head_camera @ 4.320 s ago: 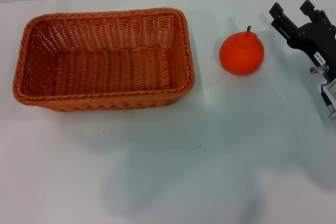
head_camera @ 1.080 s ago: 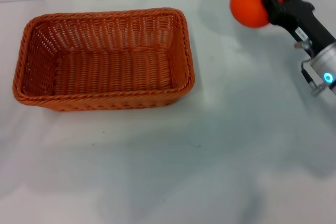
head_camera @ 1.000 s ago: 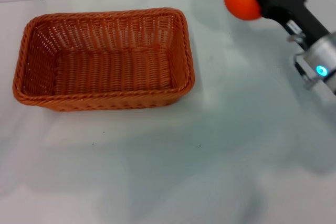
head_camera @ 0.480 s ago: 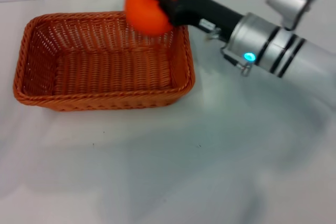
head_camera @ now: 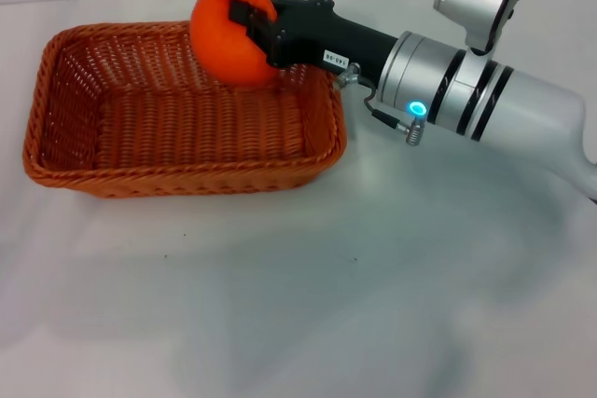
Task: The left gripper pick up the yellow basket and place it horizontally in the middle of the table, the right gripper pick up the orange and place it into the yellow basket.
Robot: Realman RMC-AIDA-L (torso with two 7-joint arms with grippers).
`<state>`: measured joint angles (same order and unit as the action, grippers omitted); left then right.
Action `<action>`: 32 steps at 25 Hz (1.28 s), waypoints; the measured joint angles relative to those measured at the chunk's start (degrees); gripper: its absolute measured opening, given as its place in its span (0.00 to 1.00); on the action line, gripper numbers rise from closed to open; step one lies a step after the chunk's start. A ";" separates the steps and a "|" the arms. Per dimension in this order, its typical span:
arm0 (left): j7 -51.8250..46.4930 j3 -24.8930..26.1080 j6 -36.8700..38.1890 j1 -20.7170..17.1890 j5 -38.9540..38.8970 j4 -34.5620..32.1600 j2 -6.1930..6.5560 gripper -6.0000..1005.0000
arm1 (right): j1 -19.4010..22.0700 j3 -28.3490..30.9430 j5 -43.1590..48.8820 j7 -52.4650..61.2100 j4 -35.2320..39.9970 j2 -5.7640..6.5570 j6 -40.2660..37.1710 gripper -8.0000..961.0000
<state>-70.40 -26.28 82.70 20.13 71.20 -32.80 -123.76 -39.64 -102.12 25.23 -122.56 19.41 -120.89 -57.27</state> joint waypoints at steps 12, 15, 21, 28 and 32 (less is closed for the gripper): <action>0.00 -0.08 0.00 0.25 0.35 0.00 0.08 0.83 | 0.54 0.34 -0.30 -0.69 0.21 0.11 -1.65 0.16; 0.00 -0.12 0.00 0.26 0.34 0.01 0.10 0.83 | 0.69 0.53 -0.41 -0.71 0.22 0.12 -1.51 0.25; 0.00 -0.21 0.00 0.26 0.35 0.02 0.10 0.82 | 0.71 0.75 -0.59 -0.74 0.24 0.19 -1.21 0.42; 0.00 -0.21 0.00 0.26 0.35 0.03 0.11 0.83 | 0.62 0.78 -1.29 -0.76 0.09 0.22 -1.12 0.66; 0.00 -0.24 0.00 0.26 0.35 0.13 0.11 0.83 | 0.71 0.82 -1.55 -0.81 0.08 0.19 -1.09 0.86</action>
<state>-70.40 -26.52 82.70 20.39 71.54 -32.66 -123.66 -38.93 -101.30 23.67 -123.37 19.49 -120.70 -58.36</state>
